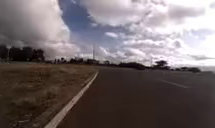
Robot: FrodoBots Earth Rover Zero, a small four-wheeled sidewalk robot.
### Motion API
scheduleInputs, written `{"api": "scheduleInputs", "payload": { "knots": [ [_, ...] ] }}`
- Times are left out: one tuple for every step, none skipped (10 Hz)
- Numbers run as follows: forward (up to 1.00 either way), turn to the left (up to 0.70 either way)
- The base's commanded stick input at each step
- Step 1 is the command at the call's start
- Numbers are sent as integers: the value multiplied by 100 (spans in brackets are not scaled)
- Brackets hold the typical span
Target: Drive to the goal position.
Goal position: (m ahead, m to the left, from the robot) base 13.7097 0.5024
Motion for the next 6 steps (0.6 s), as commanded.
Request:
{"api": "scheduleInputs", "payload": {
  "knots": [
    [73,0],
    [73,0],
    [74,0],
    [75,0],
    [75,0],
    [74,0]
  ]
}}
